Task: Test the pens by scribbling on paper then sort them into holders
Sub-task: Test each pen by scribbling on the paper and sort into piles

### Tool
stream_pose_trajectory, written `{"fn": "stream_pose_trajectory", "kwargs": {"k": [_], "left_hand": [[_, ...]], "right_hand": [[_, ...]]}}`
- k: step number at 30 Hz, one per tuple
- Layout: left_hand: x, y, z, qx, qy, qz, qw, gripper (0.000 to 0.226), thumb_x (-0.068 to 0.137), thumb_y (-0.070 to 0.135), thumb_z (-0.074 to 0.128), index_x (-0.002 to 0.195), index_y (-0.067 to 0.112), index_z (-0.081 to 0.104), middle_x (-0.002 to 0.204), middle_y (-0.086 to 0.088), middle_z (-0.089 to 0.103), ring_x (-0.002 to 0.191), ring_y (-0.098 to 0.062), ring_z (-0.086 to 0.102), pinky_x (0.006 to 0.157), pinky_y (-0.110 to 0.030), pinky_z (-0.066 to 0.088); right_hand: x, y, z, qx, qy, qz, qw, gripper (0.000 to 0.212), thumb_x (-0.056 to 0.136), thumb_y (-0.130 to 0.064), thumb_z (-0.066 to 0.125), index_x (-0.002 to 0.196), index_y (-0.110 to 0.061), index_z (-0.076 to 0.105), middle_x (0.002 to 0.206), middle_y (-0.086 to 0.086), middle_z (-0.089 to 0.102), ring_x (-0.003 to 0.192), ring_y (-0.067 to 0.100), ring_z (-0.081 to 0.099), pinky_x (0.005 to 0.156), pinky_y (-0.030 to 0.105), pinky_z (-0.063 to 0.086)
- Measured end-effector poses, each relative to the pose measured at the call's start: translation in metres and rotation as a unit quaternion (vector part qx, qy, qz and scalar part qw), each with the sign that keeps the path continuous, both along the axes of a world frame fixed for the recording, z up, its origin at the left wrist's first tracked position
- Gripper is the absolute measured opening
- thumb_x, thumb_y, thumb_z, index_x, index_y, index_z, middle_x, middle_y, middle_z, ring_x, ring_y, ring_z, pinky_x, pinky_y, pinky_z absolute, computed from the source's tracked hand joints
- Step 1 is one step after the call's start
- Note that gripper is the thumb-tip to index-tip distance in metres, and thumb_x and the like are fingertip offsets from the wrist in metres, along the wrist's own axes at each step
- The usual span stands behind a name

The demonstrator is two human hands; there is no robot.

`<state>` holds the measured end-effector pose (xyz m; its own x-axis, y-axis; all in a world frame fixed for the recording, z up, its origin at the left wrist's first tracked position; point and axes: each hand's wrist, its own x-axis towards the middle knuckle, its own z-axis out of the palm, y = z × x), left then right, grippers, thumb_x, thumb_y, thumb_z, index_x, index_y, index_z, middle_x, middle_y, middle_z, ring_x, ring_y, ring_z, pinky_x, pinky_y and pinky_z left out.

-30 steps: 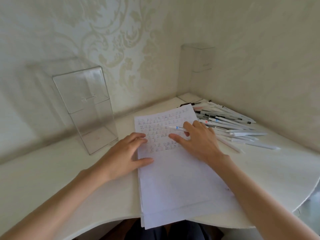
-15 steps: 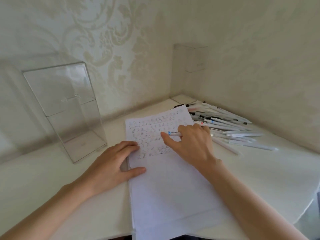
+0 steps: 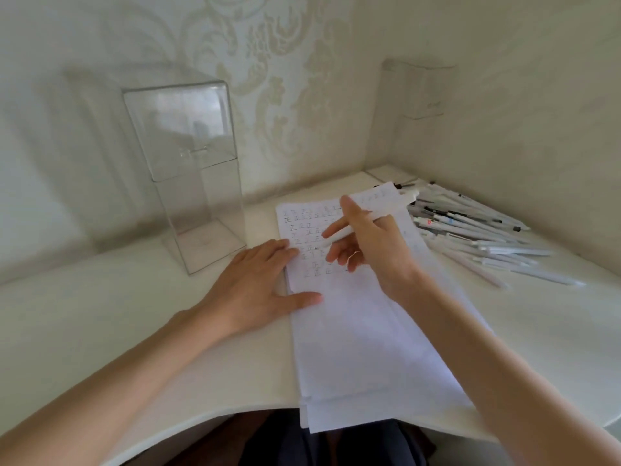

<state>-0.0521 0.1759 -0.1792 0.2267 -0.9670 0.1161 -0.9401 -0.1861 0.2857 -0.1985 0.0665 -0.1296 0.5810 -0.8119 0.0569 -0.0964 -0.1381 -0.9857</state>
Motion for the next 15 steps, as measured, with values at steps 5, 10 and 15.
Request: {"fn": "stream_pose_trajectory", "kwargs": {"k": [5, 10, 15], "left_hand": [[0.002, 0.01, 0.003, 0.007, 0.015, -0.006, 1.0, 0.114, 0.052, 0.09, 0.022, 0.146, 0.026, 0.02, 0.155, 0.013, 0.012, 0.139, -0.002, 0.008, 0.109, -0.019, 0.003], [0.003, 0.014, 0.001, 0.008, -0.002, -0.018, 1.0, 0.113, 0.054, 0.089, 0.016, 0.147, 0.026, 0.017, 0.155, 0.013, 0.01, 0.14, -0.003, 0.006, 0.108, -0.018, 0.002], [0.003, 0.013, 0.0, 0.008, 0.002, -0.02, 1.0, 0.112, 0.053, 0.088, 0.017, 0.147, 0.026, 0.017, 0.155, 0.013, 0.01, 0.139, -0.003, 0.005, 0.105, -0.016, 0.0]], "right_hand": [[0.013, 0.012, -0.026, -0.103, 0.079, -0.01, 0.992, 0.034, 0.088, -0.03, 0.064, 0.065, -0.014, 0.043, 0.044, 0.001, 0.053, 0.042, 0.006, 0.045, 0.048, 0.019, 0.038], [0.014, 0.018, -0.03, -0.154, 0.08, 0.011, 0.985, 0.028, 0.083, -0.008, 0.059, 0.063, -0.011, 0.038, 0.044, -0.001, 0.044, 0.036, 0.004, 0.039, 0.04, 0.016, 0.031], [0.016, 0.02, -0.033, -0.205, 0.109, 0.044, 0.972, 0.031, 0.086, -0.013, 0.059, 0.063, -0.011, 0.039, 0.042, -0.008, 0.046, 0.039, 0.005, 0.043, 0.043, 0.016, 0.032]]}}
